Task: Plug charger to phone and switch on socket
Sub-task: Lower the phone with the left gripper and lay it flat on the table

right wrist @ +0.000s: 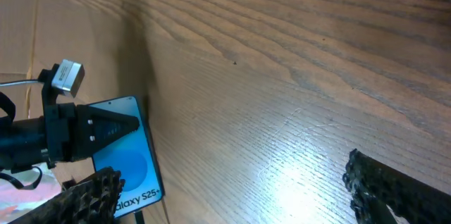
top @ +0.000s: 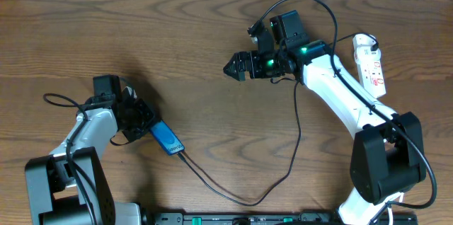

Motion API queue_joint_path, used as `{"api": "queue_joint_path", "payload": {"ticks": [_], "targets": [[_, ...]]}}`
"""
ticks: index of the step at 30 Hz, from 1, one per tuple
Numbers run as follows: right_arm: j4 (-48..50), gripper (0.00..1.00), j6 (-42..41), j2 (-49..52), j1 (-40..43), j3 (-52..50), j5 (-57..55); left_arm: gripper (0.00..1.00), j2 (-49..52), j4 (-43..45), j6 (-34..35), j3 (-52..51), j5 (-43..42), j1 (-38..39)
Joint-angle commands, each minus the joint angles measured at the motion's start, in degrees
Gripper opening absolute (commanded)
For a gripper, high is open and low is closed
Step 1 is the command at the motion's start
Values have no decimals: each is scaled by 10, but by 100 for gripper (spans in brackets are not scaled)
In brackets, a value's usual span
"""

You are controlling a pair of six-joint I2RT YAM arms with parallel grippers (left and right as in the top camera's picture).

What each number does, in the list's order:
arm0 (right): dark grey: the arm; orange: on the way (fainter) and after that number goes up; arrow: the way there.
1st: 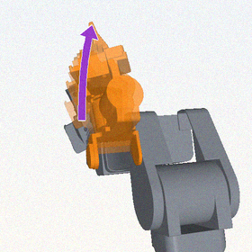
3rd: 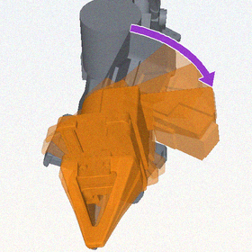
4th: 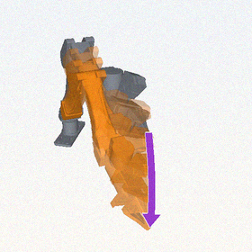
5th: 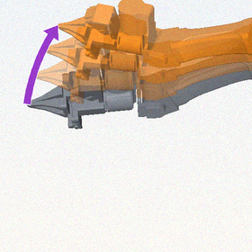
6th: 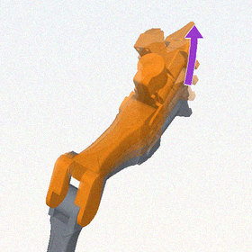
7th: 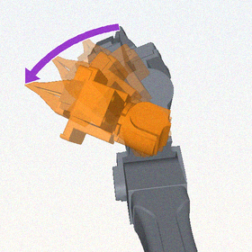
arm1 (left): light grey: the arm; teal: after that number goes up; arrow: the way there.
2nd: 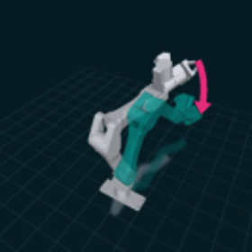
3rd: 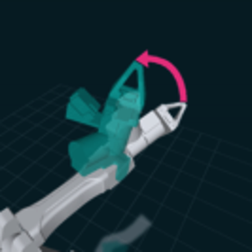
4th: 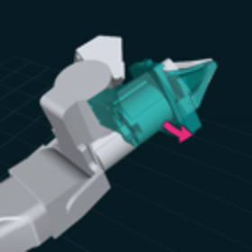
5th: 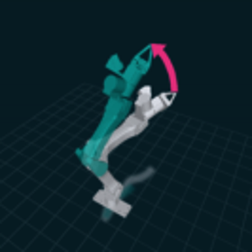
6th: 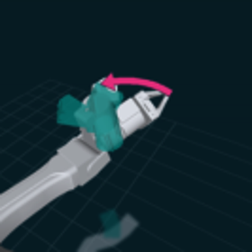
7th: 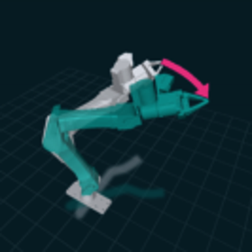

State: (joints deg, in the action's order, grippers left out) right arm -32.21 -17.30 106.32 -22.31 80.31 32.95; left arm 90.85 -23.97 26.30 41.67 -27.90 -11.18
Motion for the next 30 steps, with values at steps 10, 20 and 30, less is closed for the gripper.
{"api": "queue_joint_path", "payload": {"ticks": [10,20,30], "targets": [[-2,99,11,-16,-7,5,-5,23,-9,-11,-10,-2,6,1],[-2,99,11,-16,-7,5,-5,33,-9,-11,-10,-2,6,1],[-2,99,11,-16,-7,5,-5,47,-9,-11,-10,-2,6,1]]}}
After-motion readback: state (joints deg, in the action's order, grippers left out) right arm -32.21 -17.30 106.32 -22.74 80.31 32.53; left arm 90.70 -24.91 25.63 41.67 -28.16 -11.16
